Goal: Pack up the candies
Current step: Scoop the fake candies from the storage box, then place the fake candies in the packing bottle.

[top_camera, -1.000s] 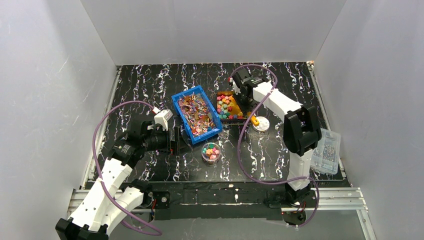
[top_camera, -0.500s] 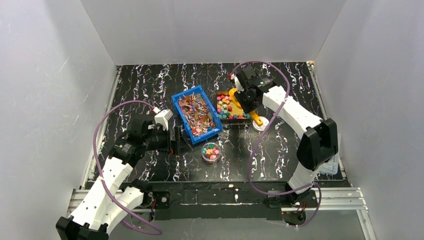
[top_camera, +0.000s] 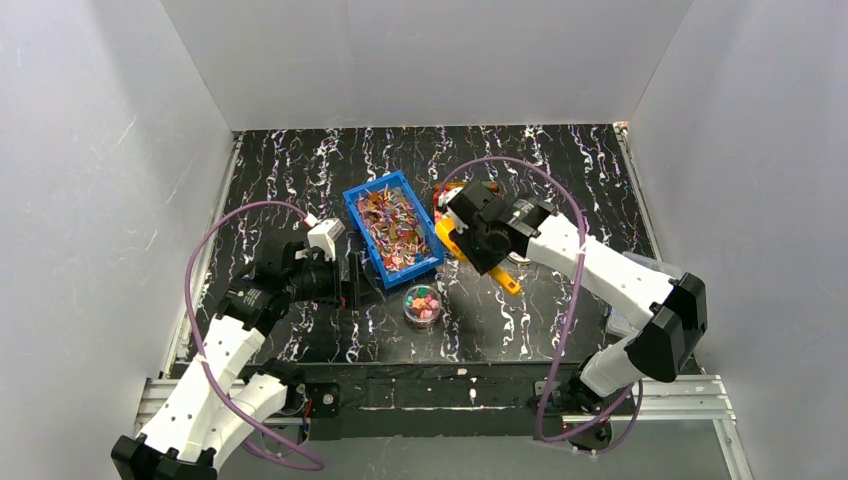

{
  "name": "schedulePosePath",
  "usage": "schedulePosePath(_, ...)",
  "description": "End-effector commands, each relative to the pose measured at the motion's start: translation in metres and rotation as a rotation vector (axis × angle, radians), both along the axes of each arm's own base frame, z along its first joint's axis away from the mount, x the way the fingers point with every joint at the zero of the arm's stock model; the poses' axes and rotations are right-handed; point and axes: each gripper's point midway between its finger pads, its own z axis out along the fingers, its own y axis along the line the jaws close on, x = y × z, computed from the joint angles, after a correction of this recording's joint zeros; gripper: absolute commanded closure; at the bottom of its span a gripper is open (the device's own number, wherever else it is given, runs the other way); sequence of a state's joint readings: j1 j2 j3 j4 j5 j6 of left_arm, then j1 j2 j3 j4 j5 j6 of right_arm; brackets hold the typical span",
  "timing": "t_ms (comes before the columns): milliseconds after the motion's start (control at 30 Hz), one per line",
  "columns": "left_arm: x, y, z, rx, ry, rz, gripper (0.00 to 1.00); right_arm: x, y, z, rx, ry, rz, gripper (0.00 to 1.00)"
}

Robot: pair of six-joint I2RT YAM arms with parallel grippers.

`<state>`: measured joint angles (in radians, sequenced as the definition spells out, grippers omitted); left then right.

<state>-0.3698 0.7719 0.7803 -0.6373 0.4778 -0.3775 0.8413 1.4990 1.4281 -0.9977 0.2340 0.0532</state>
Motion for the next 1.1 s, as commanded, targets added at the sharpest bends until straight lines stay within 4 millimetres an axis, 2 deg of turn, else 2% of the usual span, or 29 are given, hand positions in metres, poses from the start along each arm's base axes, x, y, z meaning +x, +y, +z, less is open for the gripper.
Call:
schedulePosePath(0, -0.003, 0.003, 0.002, 0.009, -0.009, 0.001, 0.11, -0.035, -0.006, 0.005, 0.003, 0.037, -0.028, 0.99)
schedulePosePath(300, -0.003, 0.003, 0.004, 0.007, -0.018, 0.003, 0.11, -0.103, -0.001, 0.002, -0.026, 0.164, 0.064, 0.99)
schedulePosePath(500, -0.003, 0.004, 0.004, 0.008, -0.020, 0.006, 0.11, -0.132, 0.000, 0.000, -0.074, 0.234, 0.105, 0.99)
schedulePosePath(867, -0.004, 0.004, 0.005, 0.006, -0.024, 0.007, 0.12, -0.149, 0.007, -0.009, -0.138, 0.326, 0.108, 0.99)
schedulePosePath(1067, -0.005, 0.004, 0.006, 0.002, -0.027, 0.003, 0.12, -0.149, 0.017, -0.007, -0.129, 0.349, 0.093, 0.99)
